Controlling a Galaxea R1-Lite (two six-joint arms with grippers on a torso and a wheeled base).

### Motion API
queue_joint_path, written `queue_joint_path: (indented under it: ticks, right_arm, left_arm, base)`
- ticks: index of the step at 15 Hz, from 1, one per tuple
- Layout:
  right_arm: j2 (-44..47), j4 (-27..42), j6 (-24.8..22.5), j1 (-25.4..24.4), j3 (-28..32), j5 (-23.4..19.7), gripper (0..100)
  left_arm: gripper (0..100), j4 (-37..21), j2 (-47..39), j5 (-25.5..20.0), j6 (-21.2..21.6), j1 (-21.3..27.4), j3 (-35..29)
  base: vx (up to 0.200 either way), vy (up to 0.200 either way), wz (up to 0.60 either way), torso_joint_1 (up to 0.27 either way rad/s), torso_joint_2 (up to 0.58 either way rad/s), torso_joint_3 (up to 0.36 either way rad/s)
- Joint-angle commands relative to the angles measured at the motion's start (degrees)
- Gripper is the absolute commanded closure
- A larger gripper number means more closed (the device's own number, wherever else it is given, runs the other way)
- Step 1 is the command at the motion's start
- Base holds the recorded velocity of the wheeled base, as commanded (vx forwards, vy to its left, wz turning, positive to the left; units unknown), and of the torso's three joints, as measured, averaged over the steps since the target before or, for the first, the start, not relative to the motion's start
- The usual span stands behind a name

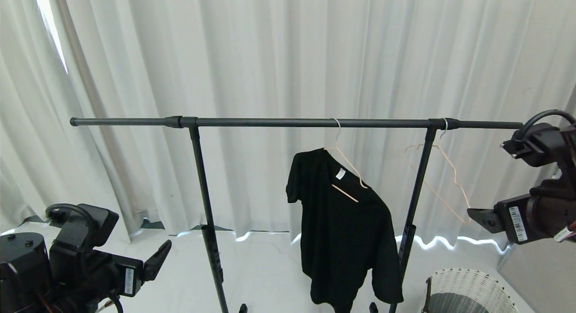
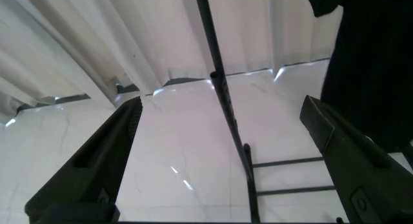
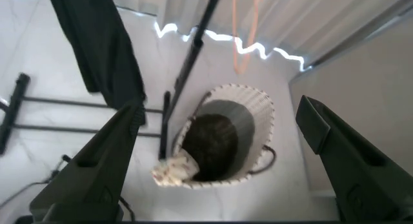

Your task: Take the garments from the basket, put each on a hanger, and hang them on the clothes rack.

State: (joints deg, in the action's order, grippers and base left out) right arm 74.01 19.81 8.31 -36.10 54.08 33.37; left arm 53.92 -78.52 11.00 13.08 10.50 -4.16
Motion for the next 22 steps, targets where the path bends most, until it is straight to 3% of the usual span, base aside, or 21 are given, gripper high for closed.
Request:
queue_joint_path:
  ticks: [1, 7, 22]
  right_arm:
    - [-4.22, -0.03, -2.95, 1.99, -2.57, -0.14, 0]
    - [-6.51, -0.12, -5.06, 3.49, -5.47, -0.14, 0]
    - [-8.35, -0.03, -5.24, 3.49, -8.90, -0.14, 0]
  left_arm:
    - [0, 0.05, -0.14, -0.01, -0.25, 0.05, 0.20]
    - [0, 0.05, -0.14, -0.01, -0.34, -0.04, 0.29]
    - [0, 0.05, 2.76, 0.34, -0.16, -5.57, 4.16]
  base:
    - [-0.200, 0.000, 0.00, 0.002, 0.00, 0.002]
    - [-0.033, 0.000, 0.00, -0.035, 0.08, 0.046]
    - [0.000, 0.000, 0.00, -0.212, 0.50, 0.275]
